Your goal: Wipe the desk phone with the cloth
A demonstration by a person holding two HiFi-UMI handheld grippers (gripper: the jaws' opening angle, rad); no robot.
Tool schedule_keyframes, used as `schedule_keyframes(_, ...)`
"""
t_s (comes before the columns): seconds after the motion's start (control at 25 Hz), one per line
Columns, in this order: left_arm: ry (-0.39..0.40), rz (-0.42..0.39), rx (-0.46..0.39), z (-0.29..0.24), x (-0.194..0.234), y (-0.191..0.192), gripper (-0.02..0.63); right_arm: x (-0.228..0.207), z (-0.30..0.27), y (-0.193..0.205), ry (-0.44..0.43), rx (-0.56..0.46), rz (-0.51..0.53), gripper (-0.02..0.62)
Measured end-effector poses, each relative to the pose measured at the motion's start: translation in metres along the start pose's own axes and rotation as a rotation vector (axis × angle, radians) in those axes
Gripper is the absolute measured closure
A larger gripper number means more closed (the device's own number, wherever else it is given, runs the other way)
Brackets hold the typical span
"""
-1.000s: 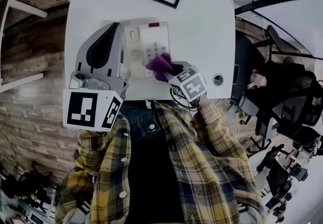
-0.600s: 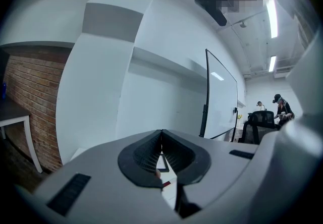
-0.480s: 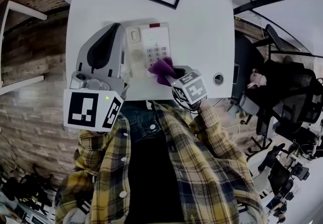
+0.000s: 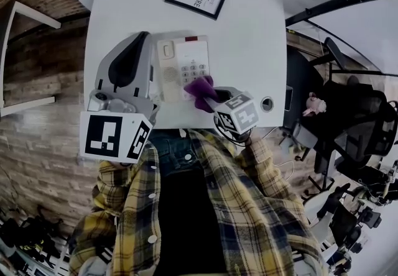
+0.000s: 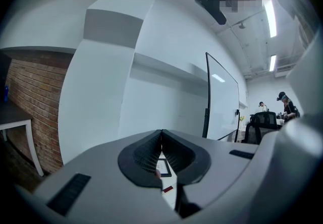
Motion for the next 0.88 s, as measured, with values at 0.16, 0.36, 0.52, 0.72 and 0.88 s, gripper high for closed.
schedule_keyframes(0.16, -0.003, -0.010, -0.015, 0.000, -0.003, -0.006, 0.591, -0.003, 0.020, -0.036, 0.004, -0.085, 0.017, 0.528)
schedule_keyframes(0.36, -0.008, -0.020, -0.030, 0.000, -0.006, -0.012, 0.591, -0.003, 0.051, -0.090, 0.014, -0.219, 0.072, 0.528)
schedule_keyframes(0.52, -0.015, -0.025, -0.040, -0.001, -0.007, -0.016, 0.591, 0.002, 0.078, -0.137, 0.026, -0.344, 0.137, 0.528)
schedule_keyframes(0.72, -0.020, -0.027, -0.046, -0.002, -0.006, -0.020, 0.591, 0.017, 0.115, -0.189, 0.046, -0.518, 0.214, 0.528)
schedule_keyframes(0.88, -0.024, -0.027, -0.045, -0.002, -0.006, -0.022, 0.591, 0.032, 0.143, -0.217, 0.063, -0.633, 0.274, 0.528)
Point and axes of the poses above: the fingertips, and each gripper's own axes: z backward along the fingers, x to its left, y out of its underside, the point moved 1 cm from there along z, backward along the fingers, and after that the axes turned 4 degrees about y, right-handed, at the moved point
